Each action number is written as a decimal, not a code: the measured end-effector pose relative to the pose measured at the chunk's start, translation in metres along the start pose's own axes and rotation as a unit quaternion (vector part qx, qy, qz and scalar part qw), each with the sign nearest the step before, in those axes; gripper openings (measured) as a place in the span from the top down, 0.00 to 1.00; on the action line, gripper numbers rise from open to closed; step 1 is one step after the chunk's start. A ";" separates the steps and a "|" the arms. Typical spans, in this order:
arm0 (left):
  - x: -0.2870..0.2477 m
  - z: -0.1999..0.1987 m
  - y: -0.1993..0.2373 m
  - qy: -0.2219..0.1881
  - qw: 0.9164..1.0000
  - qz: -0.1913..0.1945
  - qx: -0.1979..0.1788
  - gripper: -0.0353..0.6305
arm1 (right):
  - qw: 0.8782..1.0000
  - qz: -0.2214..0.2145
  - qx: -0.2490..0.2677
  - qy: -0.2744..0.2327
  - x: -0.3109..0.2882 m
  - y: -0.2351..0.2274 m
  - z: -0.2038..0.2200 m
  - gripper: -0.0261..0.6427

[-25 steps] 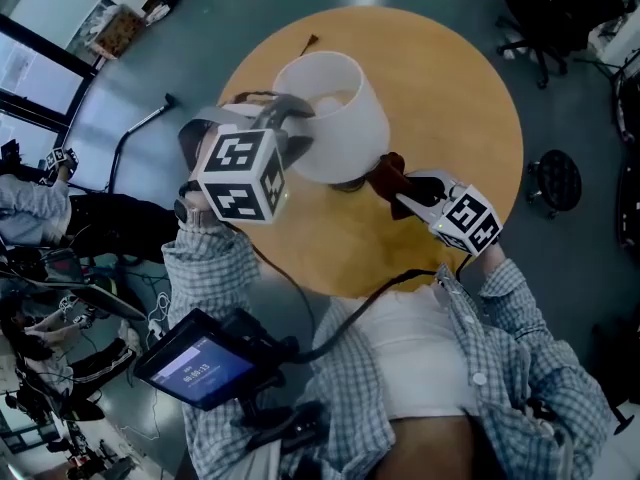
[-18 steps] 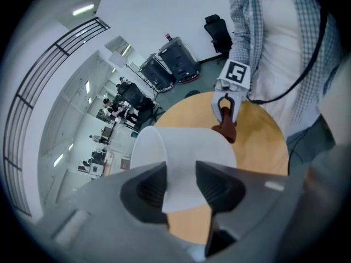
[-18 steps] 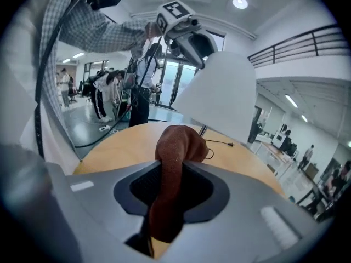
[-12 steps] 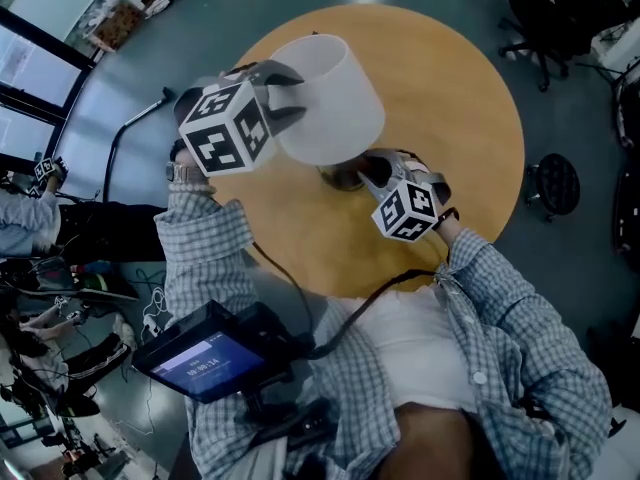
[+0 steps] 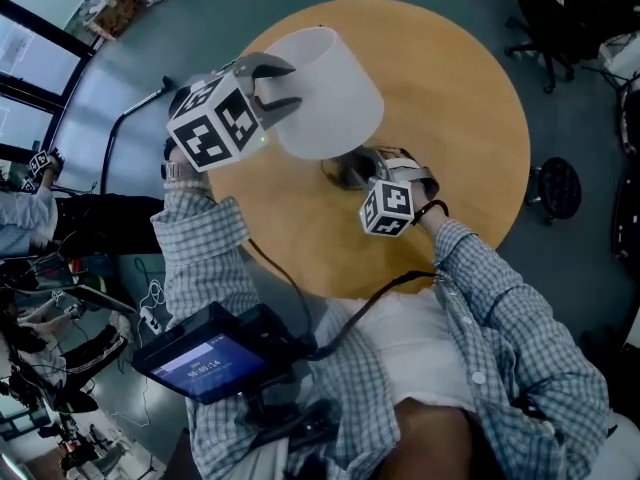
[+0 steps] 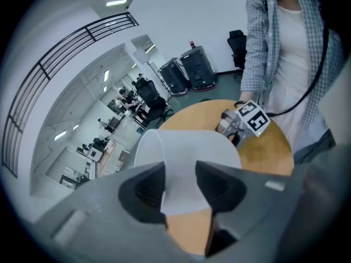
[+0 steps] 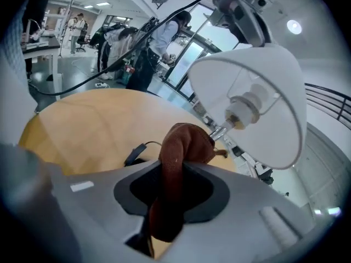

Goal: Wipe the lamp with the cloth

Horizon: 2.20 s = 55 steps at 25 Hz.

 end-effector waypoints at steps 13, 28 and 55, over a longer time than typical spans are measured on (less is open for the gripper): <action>0.000 -0.005 0.003 -0.003 1.000 -0.001 -0.006 0.70 | 0.999 -0.046 0.009 0.020 0.005 0.063 0.017 0.82; 0.011 -0.003 -0.003 -0.006 1.000 -0.007 -0.006 0.70 | 1.000 0.010 0.007 0.009 0.008 -0.005 -0.013 0.81; 0.019 -0.085 -0.091 -0.013 0.992 -0.081 -0.093 0.70 | 0.948 -0.131 -0.276 0.089 0.067 0.084 0.097 0.81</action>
Point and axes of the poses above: the fingertips, and each gripper's own axes: x backward along the fingers, y to its left, z out of its underside, the point moved 3 cm from there along x, backward along the fingers, and after that the axes turned 6 degrees about y, right-handed, at the moved point
